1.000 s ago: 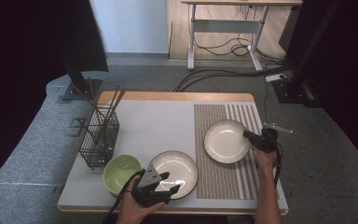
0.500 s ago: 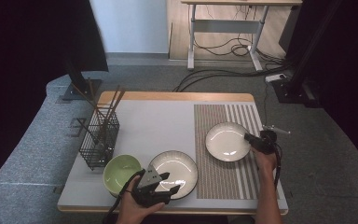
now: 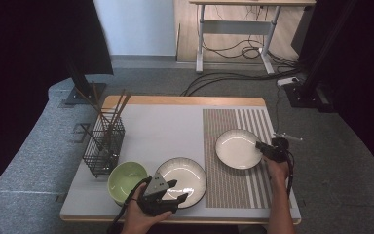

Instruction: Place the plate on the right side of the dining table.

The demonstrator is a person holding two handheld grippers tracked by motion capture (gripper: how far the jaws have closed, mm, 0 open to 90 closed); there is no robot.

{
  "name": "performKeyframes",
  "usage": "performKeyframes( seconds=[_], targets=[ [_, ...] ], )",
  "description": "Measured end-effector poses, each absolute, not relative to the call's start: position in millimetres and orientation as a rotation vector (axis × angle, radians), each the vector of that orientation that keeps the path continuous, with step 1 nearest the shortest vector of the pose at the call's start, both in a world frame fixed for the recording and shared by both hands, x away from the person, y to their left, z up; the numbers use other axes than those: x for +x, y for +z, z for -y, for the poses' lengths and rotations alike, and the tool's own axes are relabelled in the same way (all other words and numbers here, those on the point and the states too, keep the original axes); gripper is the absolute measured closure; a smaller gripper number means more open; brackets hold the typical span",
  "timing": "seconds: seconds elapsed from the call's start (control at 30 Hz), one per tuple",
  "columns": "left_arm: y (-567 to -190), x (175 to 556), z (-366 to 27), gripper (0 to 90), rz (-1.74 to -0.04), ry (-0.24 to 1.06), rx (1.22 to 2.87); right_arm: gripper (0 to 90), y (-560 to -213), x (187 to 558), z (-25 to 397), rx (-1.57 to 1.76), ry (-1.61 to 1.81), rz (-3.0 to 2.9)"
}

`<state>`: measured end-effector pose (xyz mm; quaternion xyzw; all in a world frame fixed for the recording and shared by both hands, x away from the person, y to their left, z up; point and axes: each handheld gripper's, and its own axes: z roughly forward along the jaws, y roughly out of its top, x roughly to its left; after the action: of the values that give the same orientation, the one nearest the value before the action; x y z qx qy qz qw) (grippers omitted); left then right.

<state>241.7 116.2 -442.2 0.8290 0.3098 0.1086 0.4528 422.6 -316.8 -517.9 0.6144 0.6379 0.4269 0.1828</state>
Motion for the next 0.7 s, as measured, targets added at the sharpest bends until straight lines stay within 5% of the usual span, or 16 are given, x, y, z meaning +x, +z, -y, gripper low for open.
performKeyframes(
  seconds=[0.7],
  targets=[
    [-443.2,242.2,-116.2,41.8,-0.768,0.269,2.049,81.3,-521.9,421.8,319.0,1.742,1.148,-1.809]
  ],
)
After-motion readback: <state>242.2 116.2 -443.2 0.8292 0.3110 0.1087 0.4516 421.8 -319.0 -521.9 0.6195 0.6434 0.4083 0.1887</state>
